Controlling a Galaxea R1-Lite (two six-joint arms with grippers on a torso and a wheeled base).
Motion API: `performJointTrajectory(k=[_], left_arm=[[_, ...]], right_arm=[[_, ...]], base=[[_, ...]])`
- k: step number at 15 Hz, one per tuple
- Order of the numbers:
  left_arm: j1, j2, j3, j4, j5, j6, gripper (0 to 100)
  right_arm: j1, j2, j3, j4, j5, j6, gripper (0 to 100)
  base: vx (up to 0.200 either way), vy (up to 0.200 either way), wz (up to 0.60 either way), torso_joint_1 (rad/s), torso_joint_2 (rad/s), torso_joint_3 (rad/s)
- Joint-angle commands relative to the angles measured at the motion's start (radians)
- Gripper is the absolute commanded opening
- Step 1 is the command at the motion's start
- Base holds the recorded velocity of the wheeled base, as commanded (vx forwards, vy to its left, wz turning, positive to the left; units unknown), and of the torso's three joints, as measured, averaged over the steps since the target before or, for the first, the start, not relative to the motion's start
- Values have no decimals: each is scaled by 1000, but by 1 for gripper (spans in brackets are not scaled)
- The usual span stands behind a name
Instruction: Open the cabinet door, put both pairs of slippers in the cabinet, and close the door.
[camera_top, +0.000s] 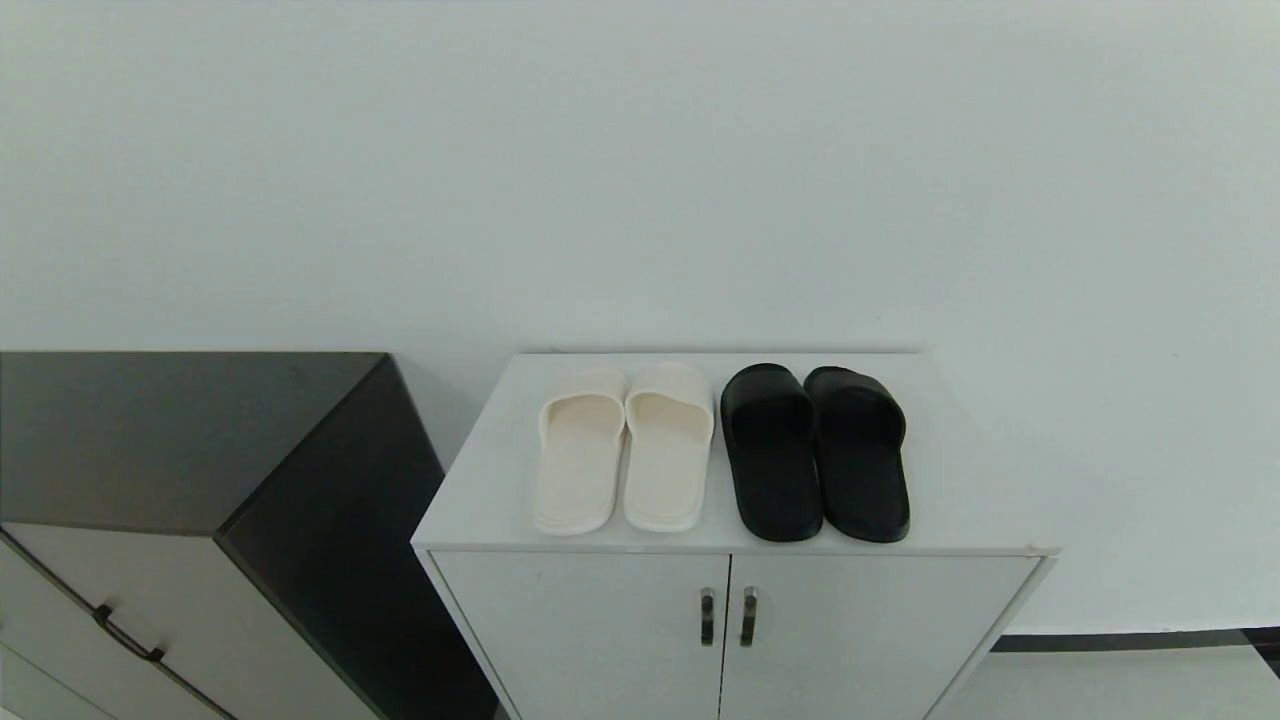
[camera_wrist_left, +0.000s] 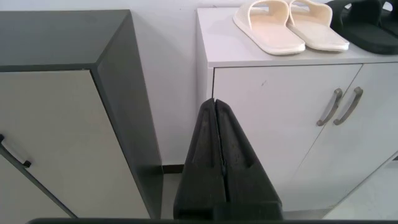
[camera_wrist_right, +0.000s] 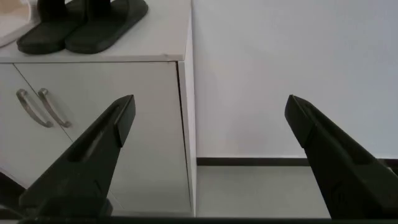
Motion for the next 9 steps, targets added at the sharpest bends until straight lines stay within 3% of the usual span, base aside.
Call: performJointTrajectory(k=[1,2,3,4,7,9], left_arm=[[0,1,0,0,0,-3,0],[0,1,0,0,0,-1,0],[0,1,0,0,-1,2,0],[0,1,0,0,-1,2,0],[0,1,0,0,-1,2,0],[0,1,0,0,-1,0,0]], right_arm=[[0,-2,-2,-12,1,-15,100],[3,24,-91,-48,18,-14,100],[9,184,-236,-43,45,9,100],[11,299,-288,-48,90,14,100],[40,613,-319,-60,308,-14,100],[166,787,-327,-155,292,-12,100]], base=[[0,0,0,0,0,0],[0,0,0,0,0,0],[0,0,0,0,0,0],[0,0,0,0,0,0],[0,0,0,0,0,0],[0,0,0,0,0,0]])
